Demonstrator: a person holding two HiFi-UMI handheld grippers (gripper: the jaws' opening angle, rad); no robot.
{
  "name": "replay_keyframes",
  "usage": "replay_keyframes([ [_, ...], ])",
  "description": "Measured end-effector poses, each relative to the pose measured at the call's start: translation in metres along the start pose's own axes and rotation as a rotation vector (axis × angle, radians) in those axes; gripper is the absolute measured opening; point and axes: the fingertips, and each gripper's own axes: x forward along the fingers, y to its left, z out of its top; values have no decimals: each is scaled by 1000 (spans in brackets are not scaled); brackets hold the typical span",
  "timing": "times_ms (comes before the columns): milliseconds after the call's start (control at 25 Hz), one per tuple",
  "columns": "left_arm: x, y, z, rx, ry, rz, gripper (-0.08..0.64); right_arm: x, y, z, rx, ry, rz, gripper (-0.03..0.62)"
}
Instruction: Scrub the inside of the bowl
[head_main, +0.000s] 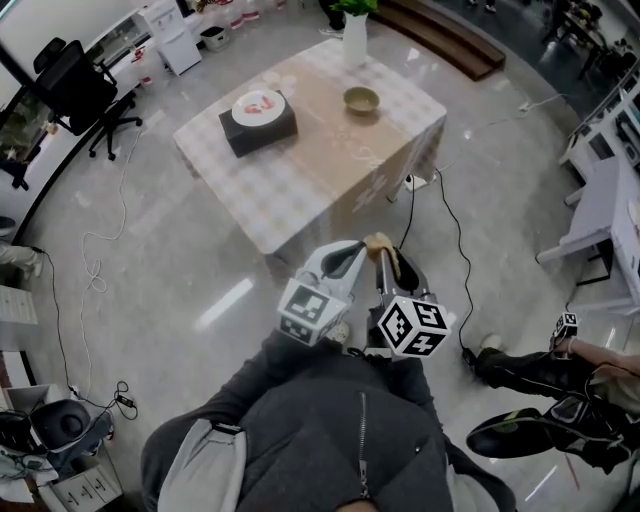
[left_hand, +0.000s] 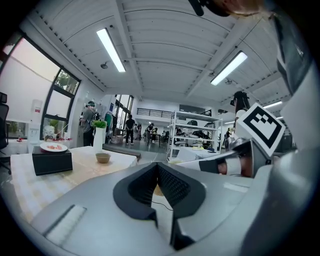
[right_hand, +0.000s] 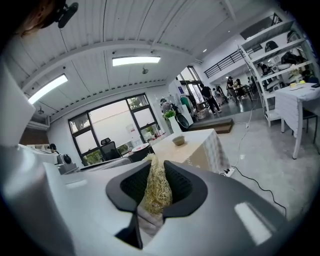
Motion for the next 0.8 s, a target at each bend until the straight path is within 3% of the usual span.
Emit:
replay_keyframes([
  [800, 14, 23, -14, -51, 39, 18, 9, 23, -26, 14, -27, 18, -40, 72],
])
